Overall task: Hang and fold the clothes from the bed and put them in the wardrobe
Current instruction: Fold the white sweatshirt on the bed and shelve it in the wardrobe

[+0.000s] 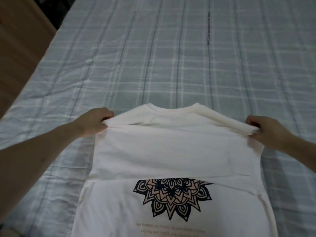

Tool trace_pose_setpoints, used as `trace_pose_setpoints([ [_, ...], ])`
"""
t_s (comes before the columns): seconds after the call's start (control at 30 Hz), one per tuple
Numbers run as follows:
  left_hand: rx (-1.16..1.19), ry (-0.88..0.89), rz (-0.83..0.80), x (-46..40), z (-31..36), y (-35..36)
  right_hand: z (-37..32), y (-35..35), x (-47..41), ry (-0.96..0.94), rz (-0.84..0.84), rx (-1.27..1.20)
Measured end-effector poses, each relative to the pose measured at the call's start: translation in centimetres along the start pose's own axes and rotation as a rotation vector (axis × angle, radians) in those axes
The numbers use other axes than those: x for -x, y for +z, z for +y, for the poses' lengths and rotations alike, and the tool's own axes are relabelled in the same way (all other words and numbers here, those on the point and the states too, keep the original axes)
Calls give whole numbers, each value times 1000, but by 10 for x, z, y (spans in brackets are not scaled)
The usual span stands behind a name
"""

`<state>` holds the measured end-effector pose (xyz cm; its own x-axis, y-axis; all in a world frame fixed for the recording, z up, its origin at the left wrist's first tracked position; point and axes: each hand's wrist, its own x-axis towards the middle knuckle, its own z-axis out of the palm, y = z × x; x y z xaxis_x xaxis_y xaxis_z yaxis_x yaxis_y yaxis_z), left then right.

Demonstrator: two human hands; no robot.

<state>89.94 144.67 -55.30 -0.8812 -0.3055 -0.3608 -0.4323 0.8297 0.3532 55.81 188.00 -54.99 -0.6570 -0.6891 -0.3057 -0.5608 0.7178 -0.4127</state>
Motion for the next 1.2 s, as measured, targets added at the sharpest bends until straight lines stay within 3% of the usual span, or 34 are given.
trace_pose_setpoints([
  [0.13,-354,246,258,32,-2,25,16,19,45,-345,104,235],
  [0.23,-506,324,297,61,-4,43,41,32,69,-438,120,433],
  [0.4,-444,291,182,86,-12,56,49,38,77,-312,20,444],
  [0.57,-232,317,308,82,30,47,-11,39,76,-236,309,274],
  [0.63,-226,331,323,73,52,57,-38,52,71,-218,326,271],
  [0.7,-219,258,261,62,70,75,-49,71,68,-192,206,329],
  [0.83,-146,-101,39,48,79,114,-38,94,67,-26,11,354],
  [0.97,-49,-76,-58,43,72,99,-35,79,57,-42,-136,259],
  [1.03,18,-59,23,44,68,81,-32,66,52,-65,-157,223],
  [1.1,-117,-112,77,45,63,66,-31,56,47,-128,-133,289],
  [1.2,-245,-282,-54,42,62,45,-45,39,46,-111,-138,449],
])
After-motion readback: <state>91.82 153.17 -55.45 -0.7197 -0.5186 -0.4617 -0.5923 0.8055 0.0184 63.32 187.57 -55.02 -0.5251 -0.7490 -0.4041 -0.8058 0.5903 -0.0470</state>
